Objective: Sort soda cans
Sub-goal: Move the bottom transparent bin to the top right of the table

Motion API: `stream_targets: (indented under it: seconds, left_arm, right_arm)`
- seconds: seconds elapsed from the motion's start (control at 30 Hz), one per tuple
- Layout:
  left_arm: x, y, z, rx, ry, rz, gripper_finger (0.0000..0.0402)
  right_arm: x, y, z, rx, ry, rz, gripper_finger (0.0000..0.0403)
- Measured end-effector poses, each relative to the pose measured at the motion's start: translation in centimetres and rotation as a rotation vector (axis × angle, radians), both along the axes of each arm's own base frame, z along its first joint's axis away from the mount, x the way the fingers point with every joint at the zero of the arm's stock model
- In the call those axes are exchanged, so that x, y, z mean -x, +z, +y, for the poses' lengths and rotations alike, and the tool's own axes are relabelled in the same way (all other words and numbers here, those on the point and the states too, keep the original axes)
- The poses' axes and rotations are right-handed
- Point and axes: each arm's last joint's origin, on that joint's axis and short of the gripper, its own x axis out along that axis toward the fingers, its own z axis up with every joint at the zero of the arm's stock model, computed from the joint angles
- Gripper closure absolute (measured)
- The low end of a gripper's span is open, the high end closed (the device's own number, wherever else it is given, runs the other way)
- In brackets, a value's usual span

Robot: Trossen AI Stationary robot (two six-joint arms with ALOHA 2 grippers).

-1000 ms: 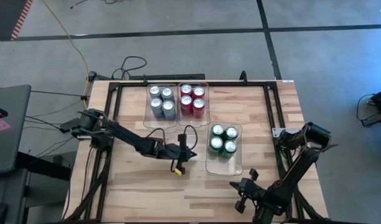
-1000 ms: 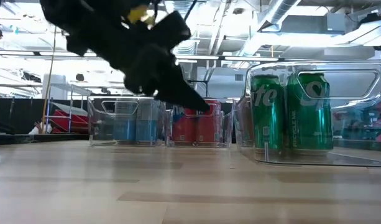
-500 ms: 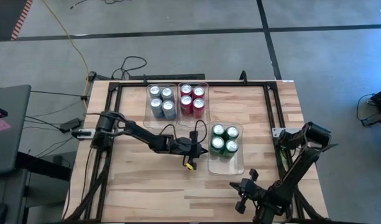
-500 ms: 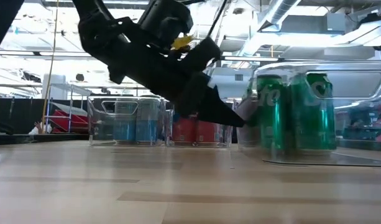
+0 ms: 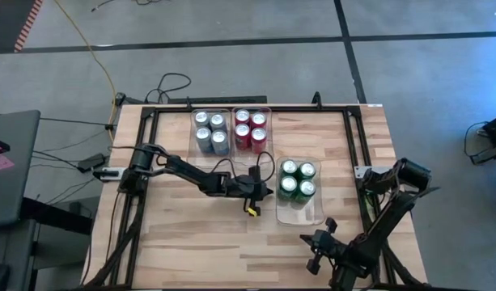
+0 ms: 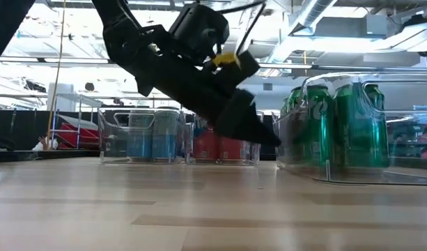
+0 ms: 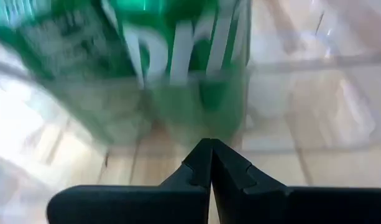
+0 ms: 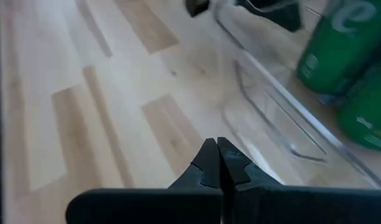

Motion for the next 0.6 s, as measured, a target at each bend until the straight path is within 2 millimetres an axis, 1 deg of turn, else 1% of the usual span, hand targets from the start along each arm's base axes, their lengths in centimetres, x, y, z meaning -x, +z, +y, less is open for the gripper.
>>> stream_targets:
  seconds: [0.13, 0.2, 0.37, 0.43, 0.6]
  left_arm:
    - [0.8, -0.2, -0.4, -0.023, 0.020, 0.114, 0.0401]
    - [1.3, 0.3, -0.8, -0.059, 0.050, 0.158, 0.0402]
    - [2.7, 2.8, -1.7, -0.100, 0.049, 0.132, 0.0401]
    - [3.1, 3.9, -1.9, -0.106, 0.045, 0.098, 0.0401]
    - [5.2, 5.8, -2.2, -0.142, 0.098, 0.116, 0.0401]
  right_arm:
    - [0.6, -1.0, -0.9, -0.013, -0.053, 0.006, 0.0403]
    - [0.9, -1.4, -1.3, -0.013, -0.074, 0.007, 0.0403]
    - [1.1, -2.2, -2.5, 0.012, -0.124, 0.037, 0.0403]
    - [0.9, -2.2, -2.9, 0.031, -0.138, 0.059, 0.0403]
    - [0.4, -2.0, -4.3, 0.108, -0.164, 0.119, 0.0403]
